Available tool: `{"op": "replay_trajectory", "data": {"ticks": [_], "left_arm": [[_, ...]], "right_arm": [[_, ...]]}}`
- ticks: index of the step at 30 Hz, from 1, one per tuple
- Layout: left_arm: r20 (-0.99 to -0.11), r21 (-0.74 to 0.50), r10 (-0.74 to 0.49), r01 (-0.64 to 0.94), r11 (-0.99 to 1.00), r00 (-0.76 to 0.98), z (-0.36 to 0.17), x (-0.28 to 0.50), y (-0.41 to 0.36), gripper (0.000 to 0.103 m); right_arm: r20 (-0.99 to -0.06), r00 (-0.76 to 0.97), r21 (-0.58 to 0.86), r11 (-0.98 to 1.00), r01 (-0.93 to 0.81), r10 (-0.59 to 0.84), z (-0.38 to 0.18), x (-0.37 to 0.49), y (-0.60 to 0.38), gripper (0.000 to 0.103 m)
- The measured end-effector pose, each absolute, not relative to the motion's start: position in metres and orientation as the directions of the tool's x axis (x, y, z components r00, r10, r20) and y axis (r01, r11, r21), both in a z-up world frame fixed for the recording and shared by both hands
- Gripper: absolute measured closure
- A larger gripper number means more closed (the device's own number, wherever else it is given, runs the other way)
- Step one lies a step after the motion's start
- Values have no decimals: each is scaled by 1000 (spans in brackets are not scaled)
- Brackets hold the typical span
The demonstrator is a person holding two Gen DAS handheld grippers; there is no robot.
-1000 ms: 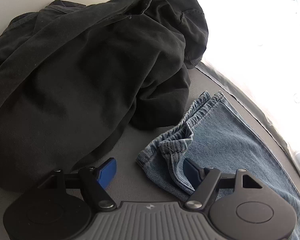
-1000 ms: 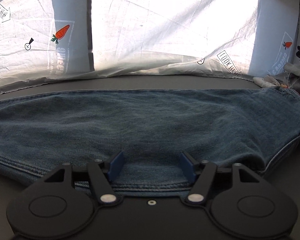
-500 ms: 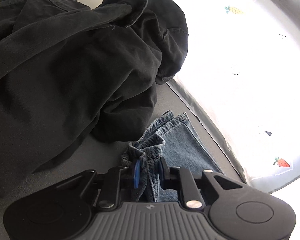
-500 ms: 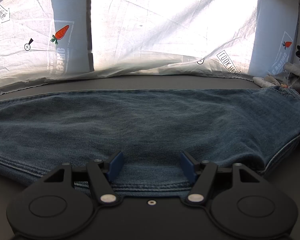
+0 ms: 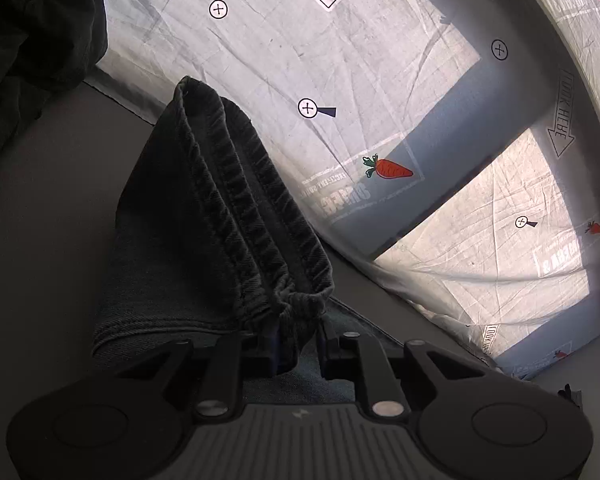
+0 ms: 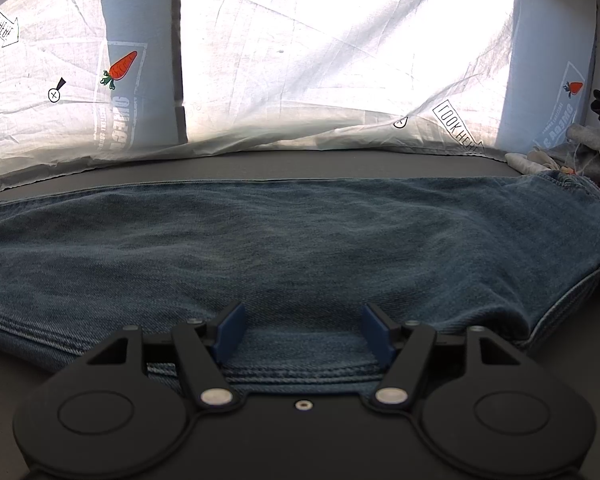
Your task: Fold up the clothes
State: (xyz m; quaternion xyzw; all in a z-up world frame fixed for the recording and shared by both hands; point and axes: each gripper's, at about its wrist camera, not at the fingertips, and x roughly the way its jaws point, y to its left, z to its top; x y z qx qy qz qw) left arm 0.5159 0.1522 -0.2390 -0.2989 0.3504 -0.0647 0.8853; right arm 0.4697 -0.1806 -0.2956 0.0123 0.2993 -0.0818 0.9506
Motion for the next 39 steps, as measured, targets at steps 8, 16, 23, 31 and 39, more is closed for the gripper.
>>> {"op": "replay_trajectory", "data": {"ticks": [8,16,23,31,39], "left_arm": [[-682,-547,-348,-133,826,643,-280,519,139,77],[-628,-623,-434,-84,778,646,-249,512,145,57],[-585,-587,-300,-137,798,754,-210,493,183,56],[-743,-502,-151,-394,770,652,-250,496,233,57],[-760,-521,-177,-424,740,625,-274,496,234,55]], "right_arm": [[-571,808,-23,987,162,-146,-296,469,-182,37],[-572,804,-44,985,166,-161,-295,470,-179,34],[-699,709,45,983,175,-94,-262,495,-177,34],[-539,735,633,774,32,411,-247,515,-150,85],[-389,641,912,376,165,662,-302,566,-113,80]]}}
